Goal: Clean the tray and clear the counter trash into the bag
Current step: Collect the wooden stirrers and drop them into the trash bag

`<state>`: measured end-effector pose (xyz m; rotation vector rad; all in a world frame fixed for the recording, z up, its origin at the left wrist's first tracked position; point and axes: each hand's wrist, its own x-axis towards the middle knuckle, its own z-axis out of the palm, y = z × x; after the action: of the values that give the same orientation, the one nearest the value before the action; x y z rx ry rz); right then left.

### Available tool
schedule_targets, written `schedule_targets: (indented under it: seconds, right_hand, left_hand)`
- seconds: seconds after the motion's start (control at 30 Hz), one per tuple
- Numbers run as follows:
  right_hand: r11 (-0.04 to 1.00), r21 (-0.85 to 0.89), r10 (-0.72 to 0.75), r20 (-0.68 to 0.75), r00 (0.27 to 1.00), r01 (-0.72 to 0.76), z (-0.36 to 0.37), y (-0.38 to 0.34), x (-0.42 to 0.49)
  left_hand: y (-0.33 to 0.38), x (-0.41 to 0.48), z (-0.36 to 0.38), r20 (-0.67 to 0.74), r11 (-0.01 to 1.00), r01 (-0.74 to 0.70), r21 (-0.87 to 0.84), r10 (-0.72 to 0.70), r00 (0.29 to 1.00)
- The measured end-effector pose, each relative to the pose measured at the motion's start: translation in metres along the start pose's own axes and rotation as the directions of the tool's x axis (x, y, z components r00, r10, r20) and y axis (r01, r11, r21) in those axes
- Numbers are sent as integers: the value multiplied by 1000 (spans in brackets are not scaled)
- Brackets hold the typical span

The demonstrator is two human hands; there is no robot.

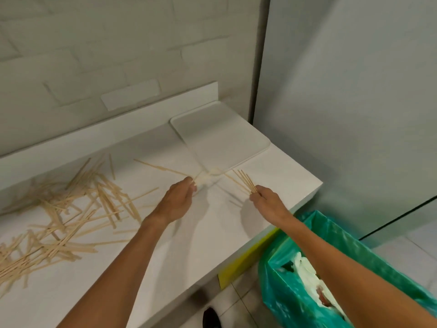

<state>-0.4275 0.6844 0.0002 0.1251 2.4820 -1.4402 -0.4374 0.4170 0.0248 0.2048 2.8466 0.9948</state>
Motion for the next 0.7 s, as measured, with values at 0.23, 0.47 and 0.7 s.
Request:
schedule_targets:
  seconds: [0.23, 0.47, 0.7]
  right_hand:
    - [998, 34, 61, -145, 988, -57, -94, 81, -61]
    - [951, -97, 261, -250, 932, -293, -167, 188, -139]
    - [893, -215, 363, -176, 915, -396, -214, 258, -188]
  left_hand:
    - [111, -4, 103, 253, 988, 13, -154, 27, 967]
    - [196, -21, 237, 461, 998, -41, -44, 56, 886]
    - [244, -25, 321, 513, 997, -74, 1, 63, 856]
